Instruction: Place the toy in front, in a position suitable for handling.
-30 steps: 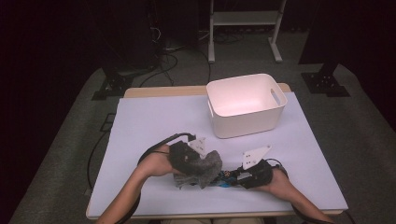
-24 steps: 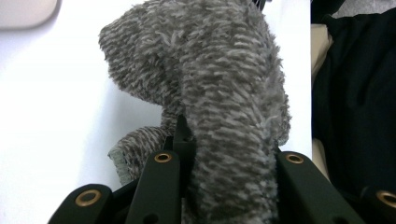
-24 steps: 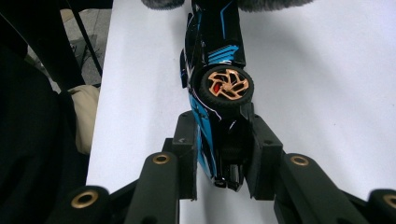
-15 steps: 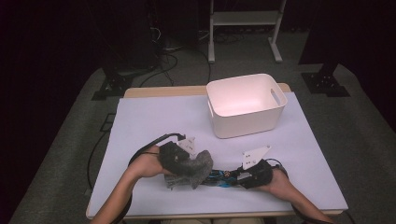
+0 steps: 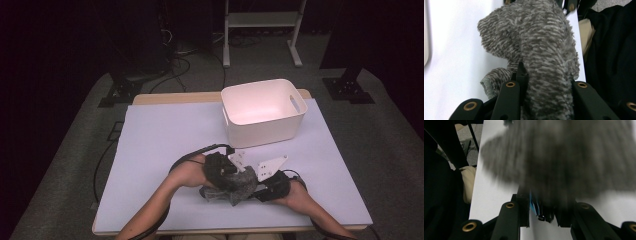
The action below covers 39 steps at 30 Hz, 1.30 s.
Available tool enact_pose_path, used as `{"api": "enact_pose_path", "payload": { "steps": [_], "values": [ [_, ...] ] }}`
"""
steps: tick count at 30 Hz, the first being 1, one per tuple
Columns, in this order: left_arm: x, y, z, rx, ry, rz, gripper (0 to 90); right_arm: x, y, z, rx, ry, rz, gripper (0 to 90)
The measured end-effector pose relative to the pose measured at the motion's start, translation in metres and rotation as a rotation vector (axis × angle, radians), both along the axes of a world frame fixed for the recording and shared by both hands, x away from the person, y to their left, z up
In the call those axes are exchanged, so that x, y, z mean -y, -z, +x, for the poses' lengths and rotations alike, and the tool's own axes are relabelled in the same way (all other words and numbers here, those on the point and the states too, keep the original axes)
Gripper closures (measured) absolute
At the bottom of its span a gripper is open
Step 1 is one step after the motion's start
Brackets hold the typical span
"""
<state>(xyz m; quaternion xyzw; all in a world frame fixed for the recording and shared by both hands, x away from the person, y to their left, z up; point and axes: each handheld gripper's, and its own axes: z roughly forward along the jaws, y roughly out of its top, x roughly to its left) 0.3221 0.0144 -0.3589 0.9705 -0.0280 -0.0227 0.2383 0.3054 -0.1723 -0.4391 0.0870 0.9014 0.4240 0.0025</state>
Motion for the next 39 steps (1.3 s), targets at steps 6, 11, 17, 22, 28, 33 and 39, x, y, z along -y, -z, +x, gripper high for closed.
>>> {"api": "enact_pose_path", "payload": {
  "steps": [6,11,17,22,28,33,39],
  "values": [
    [0.015,0.002,0.004,-0.016,0.016,-0.006,70.0,0.0,0.001,0.0,-0.003,0.008,0.005,68.6],
    [0.002,0.001,0.005,-0.015,-0.014,0.006,70.0,0.001,0.001,0.0,-0.007,0.004,0.005,68.8],
    [-0.037,0.002,0.01,-0.024,-0.091,0.013,70.0,0.001,0.001,0.0,-0.002,0.0,0.003,68.8],
    [-0.066,-0.001,0.011,-0.02,-0.142,0.02,69.8,0.001,0.001,0.0,-0.003,0.001,0.005,68.8],
    [-0.087,-0.001,0.011,-0.032,-0.186,0.011,69.5,0.001,0.001,0.0,-0.006,0.002,0.004,68.8],
    [-0.088,-0.002,0.01,-0.044,-0.207,0.009,69.6,0.001,0.001,0.0,-0.007,0.0,0.004,68.8],
    [-0.064,-0.002,0.009,-0.033,-0.152,0.007,69.7,0.001,0.001,0.001,-0.003,-0.003,0.002,68.8]
  ]
}}
